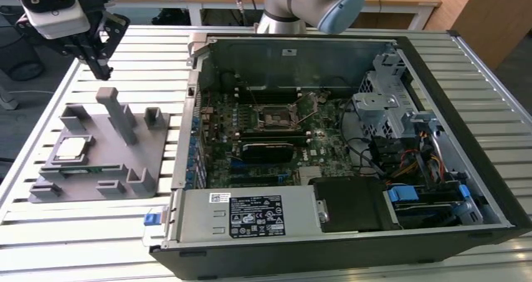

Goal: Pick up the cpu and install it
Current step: 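Reach for the cpu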

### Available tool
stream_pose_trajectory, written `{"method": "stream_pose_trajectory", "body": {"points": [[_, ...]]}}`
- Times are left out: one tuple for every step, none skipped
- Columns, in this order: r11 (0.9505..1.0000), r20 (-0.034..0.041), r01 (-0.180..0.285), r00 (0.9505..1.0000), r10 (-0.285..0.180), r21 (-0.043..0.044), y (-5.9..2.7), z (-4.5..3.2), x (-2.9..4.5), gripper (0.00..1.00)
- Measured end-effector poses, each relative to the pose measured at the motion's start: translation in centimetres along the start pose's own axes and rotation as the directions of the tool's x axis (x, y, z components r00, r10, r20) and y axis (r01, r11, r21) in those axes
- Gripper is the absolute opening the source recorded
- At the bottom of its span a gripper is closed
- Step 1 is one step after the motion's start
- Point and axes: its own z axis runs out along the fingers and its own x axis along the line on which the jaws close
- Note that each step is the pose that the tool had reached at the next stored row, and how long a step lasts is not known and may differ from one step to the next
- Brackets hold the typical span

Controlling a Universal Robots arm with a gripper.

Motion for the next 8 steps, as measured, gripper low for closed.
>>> {"method": "stream_pose_trajectory", "body": {"points": [[1.0,0.0,0.0,1.0,0.0,0.0,-0.01,0.01,0.13,0.11],[1.0,0.0,0.0,1.0,0.0,0.0,-0.02,0.03,0.26,0.11],[1.0,0.0001,0.0,1.0,0.0,0.0,-0.02,0.05,0.39,0.11],[1.0,0.0001,0.0,1.0,0.0,-0.0001,-0.03,0.07,0.56,0.11],[1.0,0.0001,0.0,1.0,0.0,-0.0001,-0.04,0.09,0.73,0.11],[1.0,0.0001,0.0,1.0,0.0,-0.0001,-0.05,0.1,0.91,0.11],[1.0,0.0001,0.0,1.0,0.0,0.0,-0.06,0.11,1.07,0.11],[1.0,0.0001,0.0,1.0,0.0,0.0,-0.07,0.12,1.23,0.11]]}}
